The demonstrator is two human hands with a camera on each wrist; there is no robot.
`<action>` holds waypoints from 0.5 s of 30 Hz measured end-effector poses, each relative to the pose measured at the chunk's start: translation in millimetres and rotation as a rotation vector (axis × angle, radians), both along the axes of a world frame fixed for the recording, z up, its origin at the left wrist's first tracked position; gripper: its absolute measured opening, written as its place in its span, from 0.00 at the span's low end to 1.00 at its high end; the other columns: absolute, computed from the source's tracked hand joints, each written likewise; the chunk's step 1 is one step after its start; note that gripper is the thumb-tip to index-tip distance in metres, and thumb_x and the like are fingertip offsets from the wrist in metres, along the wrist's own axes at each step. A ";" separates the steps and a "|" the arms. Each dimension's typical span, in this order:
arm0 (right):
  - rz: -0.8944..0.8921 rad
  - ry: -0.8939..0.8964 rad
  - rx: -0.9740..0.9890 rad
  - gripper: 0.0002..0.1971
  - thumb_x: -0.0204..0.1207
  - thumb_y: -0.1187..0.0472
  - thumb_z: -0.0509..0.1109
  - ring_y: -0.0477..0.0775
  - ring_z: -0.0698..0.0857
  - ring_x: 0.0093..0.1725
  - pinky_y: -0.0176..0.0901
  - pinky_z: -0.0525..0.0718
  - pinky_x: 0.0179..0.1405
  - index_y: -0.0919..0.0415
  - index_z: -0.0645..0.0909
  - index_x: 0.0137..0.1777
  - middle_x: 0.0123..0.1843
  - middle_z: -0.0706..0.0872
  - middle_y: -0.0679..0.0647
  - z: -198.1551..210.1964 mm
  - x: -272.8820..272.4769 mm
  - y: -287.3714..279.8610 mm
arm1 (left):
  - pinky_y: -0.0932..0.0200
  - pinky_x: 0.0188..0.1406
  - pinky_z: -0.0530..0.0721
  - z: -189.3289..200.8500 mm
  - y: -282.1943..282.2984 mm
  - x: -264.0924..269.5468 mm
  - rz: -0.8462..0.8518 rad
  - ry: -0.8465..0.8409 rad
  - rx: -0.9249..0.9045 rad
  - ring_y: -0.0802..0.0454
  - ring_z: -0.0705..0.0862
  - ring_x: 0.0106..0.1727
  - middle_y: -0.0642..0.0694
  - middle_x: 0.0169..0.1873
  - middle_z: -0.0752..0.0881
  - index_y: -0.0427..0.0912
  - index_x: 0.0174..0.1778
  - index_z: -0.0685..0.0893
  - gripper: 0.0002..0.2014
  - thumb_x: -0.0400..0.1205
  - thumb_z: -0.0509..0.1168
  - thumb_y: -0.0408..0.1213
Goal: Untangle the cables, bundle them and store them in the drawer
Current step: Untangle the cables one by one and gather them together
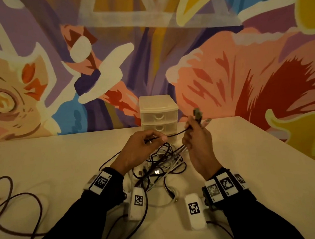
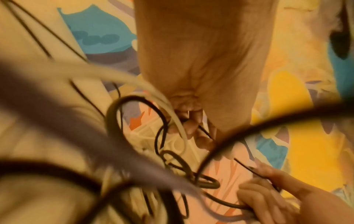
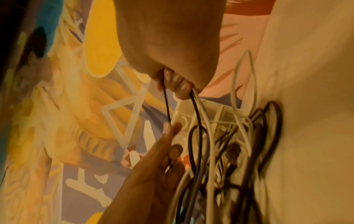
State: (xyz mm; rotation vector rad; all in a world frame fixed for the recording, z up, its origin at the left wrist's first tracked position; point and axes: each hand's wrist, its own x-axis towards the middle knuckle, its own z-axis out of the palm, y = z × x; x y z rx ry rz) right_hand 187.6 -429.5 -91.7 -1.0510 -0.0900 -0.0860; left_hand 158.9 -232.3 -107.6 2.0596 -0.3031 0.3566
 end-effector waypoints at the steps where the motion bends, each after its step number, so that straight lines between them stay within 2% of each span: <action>1: -0.020 0.015 0.095 0.13 0.91 0.58 0.71 0.45 0.65 0.27 0.38 0.63 0.25 0.54 0.80 0.42 0.33 0.75 0.48 5.7 3.5 -6.0 | 0.47 0.68 0.89 2.1 3.7 1.4 0.025 0.006 -0.009 0.58 0.93 0.58 0.58 0.53 0.96 0.55 0.55 0.95 0.11 0.85 0.74 0.57; 4: -0.023 0.020 0.301 0.15 0.93 0.58 0.66 0.45 0.65 0.27 0.40 0.64 0.26 0.52 0.74 0.41 0.30 0.72 0.46 13.9 12.1 -22.6 | 0.55 0.61 0.88 10.5 12.7 -0.3 0.056 0.002 0.012 0.56 0.92 0.52 0.54 0.48 0.95 0.51 0.51 0.95 0.11 0.85 0.75 0.54; 7: -0.010 -0.015 0.443 0.17 0.94 0.58 0.64 0.46 0.71 0.31 0.40 0.69 0.30 0.51 0.74 0.40 0.30 0.72 0.45 19.5 13.5 -33.0 | 0.64 0.53 0.85 15.6 14.1 -4.2 0.026 -0.001 0.073 0.57 0.90 0.50 0.53 0.48 0.94 0.50 0.51 0.94 0.08 0.86 0.75 0.50; 10: 0.016 -0.122 0.552 0.17 0.94 0.56 0.65 0.48 0.78 0.35 0.42 0.77 0.43 0.52 0.73 0.40 0.33 0.72 0.47 29.1 15.7 -46.6 | 0.67 0.51 0.84 12.6 13.9 -0.8 0.047 -0.031 0.123 0.58 0.90 0.50 0.55 0.47 0.94 0.51 0.51 0.93 0.06 0.85 0.77 0.48; 12: 0.086 -0.153 0.558 0.19 0.93 0.52 0.65 0.52 0.82 0.40 0.48 0.83 0.56 0.53 0.71 0.38 0.37 0.72 0.50 35.1 14.1 -54.2 | 0.70 0.49 0.84 11.1 18.4 0.0 0.107 -0.046 0.088 0.58 0.90 0.49 0.56 0.47 0.94 0.52 0.50 0.93 0.07 0.84 0.78 0.50; 13: 0.139 -0.144 0.546 0.21 0.93 0.51 0.64 0.53 0.82 0.39 0.51 0.84 0.59 0.54 0.69 0.37 0.37 0.72 0.51 36.3 11.8 -55.6 | 0.70 0.48 0.85 10.9 20.6 -0.3 0.140 -0.058 0.050 0.58 0.91 0.48 0.56 0.47 0.94 0.52 0.50 0.93 0.07 0.83 0.79 0.51; 14: 0.188 -0.129 0.527 0.22 0.94 0.50 0.63 0.52 0.79 0.36 0.49 0.85 0.56 0.54 0.68 0.36 0.36 0.72 0.51 36.3 9.3 -55.6 | 0.68 0.48 0.86 10.5 23.1 -0.1 0.167 -0.069 -0.002 0.57 0.91 0.48 0.55 0.47 0.94 0.52 0.49 0.94 0.08 0.82 0.80 0.51; 15: 0.210 -0.112 0.487 0.23 0.94 0.50 0.62 0.50 0.74 0.31 0.44 0.83 0.46 0.54 0.68 0.35 0.35 0.71 0.51 35.6 6.8 -53.8 | 0.66 0.50 0.87 10.4 24.8 -0.7 0.180 -0.068 -0.064 0.56 0.92 0.47 0.54 0.48 0.95 0.51 0.49 0.95 0.09 0.81 0.81 0.51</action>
